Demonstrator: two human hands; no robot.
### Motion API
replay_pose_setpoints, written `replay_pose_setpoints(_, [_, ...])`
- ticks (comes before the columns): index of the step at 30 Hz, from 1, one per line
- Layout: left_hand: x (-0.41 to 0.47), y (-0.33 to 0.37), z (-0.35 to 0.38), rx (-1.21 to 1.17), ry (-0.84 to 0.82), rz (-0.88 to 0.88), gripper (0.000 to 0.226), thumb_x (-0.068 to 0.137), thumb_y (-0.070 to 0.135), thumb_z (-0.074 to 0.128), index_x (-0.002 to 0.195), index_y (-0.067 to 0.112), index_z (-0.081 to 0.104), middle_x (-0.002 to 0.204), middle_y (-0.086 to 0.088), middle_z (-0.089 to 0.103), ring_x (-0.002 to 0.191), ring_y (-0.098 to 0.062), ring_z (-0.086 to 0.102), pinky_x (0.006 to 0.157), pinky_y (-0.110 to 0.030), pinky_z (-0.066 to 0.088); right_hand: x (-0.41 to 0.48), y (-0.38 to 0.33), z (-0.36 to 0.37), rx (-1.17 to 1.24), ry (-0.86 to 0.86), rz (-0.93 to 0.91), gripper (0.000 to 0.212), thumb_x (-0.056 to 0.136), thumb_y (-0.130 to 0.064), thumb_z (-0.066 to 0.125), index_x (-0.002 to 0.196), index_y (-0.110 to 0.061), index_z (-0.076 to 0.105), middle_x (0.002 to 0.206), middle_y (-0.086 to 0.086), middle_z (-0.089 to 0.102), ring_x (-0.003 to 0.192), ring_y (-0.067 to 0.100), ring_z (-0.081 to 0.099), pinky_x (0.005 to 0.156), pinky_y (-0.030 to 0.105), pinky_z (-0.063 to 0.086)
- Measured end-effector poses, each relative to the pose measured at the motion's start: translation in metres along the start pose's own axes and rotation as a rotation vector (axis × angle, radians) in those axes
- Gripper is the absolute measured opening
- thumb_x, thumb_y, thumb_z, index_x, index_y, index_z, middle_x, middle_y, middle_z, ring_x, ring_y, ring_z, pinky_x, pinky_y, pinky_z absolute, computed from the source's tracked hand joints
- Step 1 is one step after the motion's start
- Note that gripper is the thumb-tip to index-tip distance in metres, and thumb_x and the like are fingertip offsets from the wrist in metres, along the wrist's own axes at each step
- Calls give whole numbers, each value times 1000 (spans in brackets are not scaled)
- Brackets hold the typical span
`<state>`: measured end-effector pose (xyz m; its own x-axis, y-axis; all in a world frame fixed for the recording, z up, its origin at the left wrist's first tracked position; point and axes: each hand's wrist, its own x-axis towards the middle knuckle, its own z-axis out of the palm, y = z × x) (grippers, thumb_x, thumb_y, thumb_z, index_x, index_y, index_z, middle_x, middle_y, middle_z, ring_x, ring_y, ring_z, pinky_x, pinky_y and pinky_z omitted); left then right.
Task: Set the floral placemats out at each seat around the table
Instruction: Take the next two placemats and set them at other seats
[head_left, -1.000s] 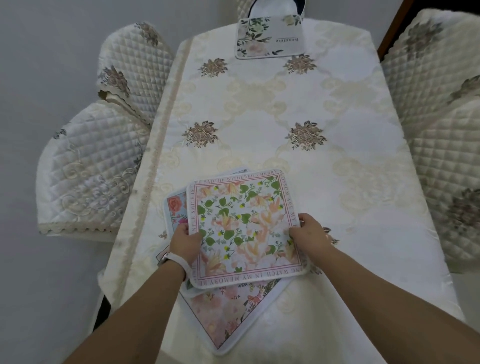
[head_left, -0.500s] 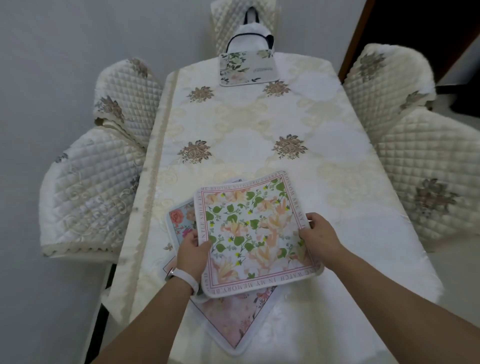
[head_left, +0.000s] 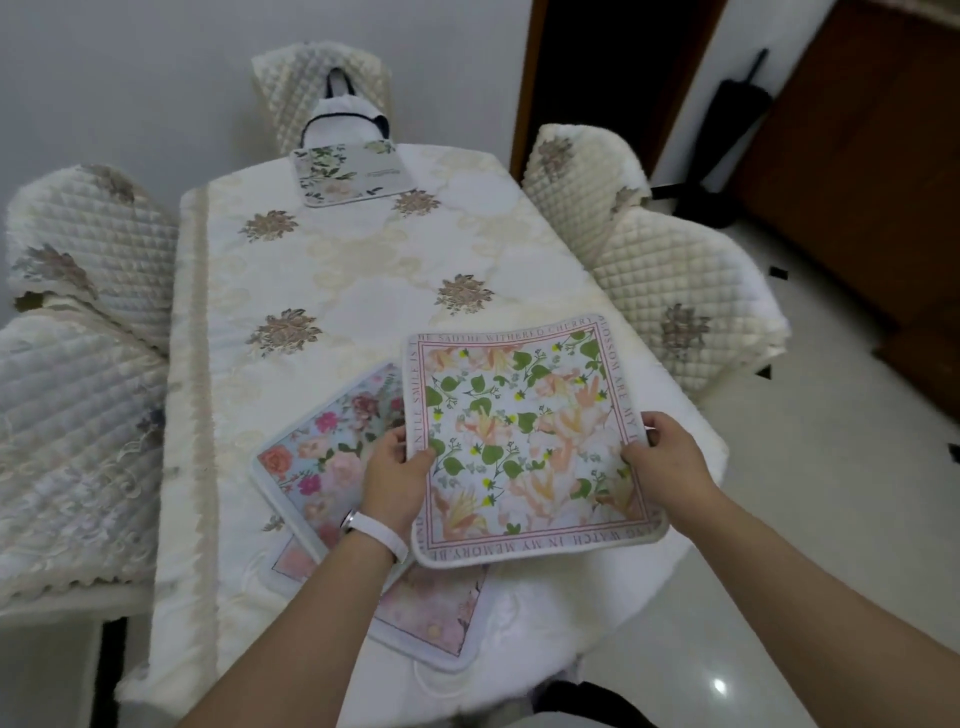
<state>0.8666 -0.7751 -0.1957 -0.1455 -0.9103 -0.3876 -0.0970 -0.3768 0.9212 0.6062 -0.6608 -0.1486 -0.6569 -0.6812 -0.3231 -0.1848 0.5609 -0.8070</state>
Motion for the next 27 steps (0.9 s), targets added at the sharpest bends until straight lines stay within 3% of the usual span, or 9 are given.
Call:
replay_pose_setpoints(3, [-11, 2, 26, 16, -62, 10, 17, 90, 4, 62, 98, 19, 58, 96, -4, 70, 81, -22, 70, 65, -36, 57, -11, 14, -29, 44, 67, 37, 27, 88, -6, 53, 109, -21, 61, 98, -3, 70, 85, 20, 69, 72, 37, 58])
replay_pose_setpoints(9, [-31, 11, 84, 80, -162, 48, 20, 89, 5, 63, 106, 16, 58, 95, -3, 70, 77, -17, 70, 56, -25, 55, -23, 50, -86, 137, 152, 78, 28, 88, -4, 53, 103, -26, 60, 96, -4, 71, 83, 20, 71, 68, 38, 59])
replay_pose_setpoints(18, [-75, 13, 216, 112, -240, 46, 21, 90, 1, 58, 104, 16, 58, 100, -14, 72, 82, -30, 72, 73, -48, 59, -5, 123, -199, 244, 213, 117, 27, 88, -1, 53, 107, -18, 61, 97, -1, 71, 83, 18, 70, 64, 31, 55])
replay_pose_setpoints(21, [-95, 13, 275, 140, -259, 46, 20, 90, 3, 59, 105, 15, 57, 97, -15, 73, 79, -32, 73, 69, -49, 60, 2, 148, -250, 239, 244, 119, 25, 88, -4, 53, 104, -20, 61, 96, -3, 72, 81, 16, 70, 67, 34, 57])
replay_pose_setpoints(25, [-120, 11, 355, 181, -310, 67, 19, 90, 7, 58, 106, 17, 58, 95, -11, 74, 77, -29, 73, 71, -50, 59, 3, 181, -318, 268, 303, 103, 24, 89, -2, 51, 103, -20, 60, 94, -4, 70, 75, 10, 67, 48, 18, 47])
replay_pose_setpoints(27, [-132, 9, 391, 188, -337, 72, 18, 90, 7, 59, 105, 18, 58, 94, -11, 75, 77, -30, 74, 73, -51, 59, 4, 198, -350, 275, 328, 104, 25, 88, -2, 52, 104, -20, 60, 96, -3, 70, 78, 11, 67, 53, 20, 48])
